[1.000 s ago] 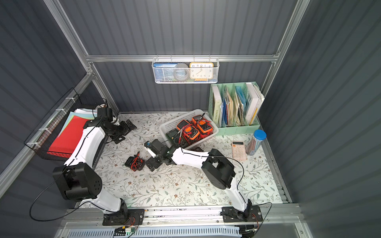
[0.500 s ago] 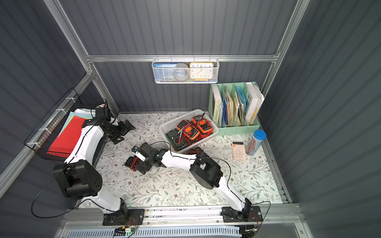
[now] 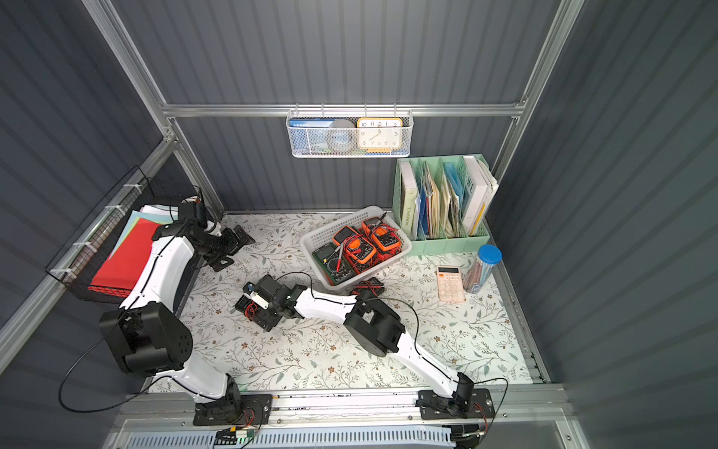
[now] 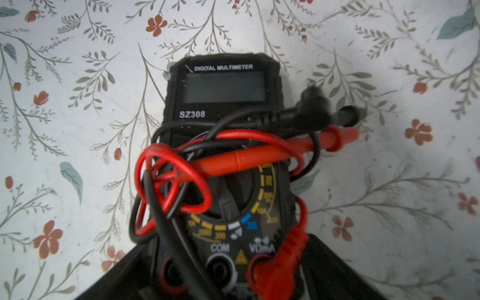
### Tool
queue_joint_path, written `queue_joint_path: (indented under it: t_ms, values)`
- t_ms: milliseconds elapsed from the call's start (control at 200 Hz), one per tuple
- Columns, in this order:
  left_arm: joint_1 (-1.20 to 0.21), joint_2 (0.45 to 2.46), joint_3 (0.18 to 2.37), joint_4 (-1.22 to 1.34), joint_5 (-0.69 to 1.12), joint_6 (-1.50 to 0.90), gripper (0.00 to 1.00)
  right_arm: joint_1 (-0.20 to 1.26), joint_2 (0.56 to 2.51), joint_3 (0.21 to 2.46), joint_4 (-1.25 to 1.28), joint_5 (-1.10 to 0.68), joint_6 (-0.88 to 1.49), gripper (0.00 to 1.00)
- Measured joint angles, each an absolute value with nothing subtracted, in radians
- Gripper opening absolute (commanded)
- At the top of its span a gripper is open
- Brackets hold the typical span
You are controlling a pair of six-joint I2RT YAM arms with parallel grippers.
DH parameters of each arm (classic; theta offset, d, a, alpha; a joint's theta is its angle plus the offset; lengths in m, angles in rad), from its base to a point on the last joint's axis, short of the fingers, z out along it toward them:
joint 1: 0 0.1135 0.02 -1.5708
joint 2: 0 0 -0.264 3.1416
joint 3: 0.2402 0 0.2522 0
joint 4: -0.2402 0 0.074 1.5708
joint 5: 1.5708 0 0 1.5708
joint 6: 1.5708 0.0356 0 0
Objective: Put the multimeter into the basket
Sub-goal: Pick up the multimeter from the center of the board.
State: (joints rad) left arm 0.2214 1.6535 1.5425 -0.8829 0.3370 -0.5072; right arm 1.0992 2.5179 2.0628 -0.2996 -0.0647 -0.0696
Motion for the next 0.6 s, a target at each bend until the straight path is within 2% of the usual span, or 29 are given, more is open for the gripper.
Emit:
queue_joint_path:
  t_ms: [100,275,380,600]
  values:
    - [0.221,1.654,1.542,-0.883,0.339,-0.507,0.99,1.100,2.523,2.077,-0.307,-0.072,-0.067,0.80]
    - [0.221,1.654,1.542,-0.883,0.341,-0.508,0.99,1.100,2.536,2.103,-0.315,-0.090,-0.071,0.58]
    - [0.221,1.654,1.542,-0.883,0.341,-0.508,0.99,1.099,2.537,2.106,-0.320,-0.097,-0.068,0.49]
    - [0.222,1.654,1.542,-0.879,0.347,-0.508,0.99,1.100,2.484,2.022,-0.301,-0.098,-0.068,0.43]
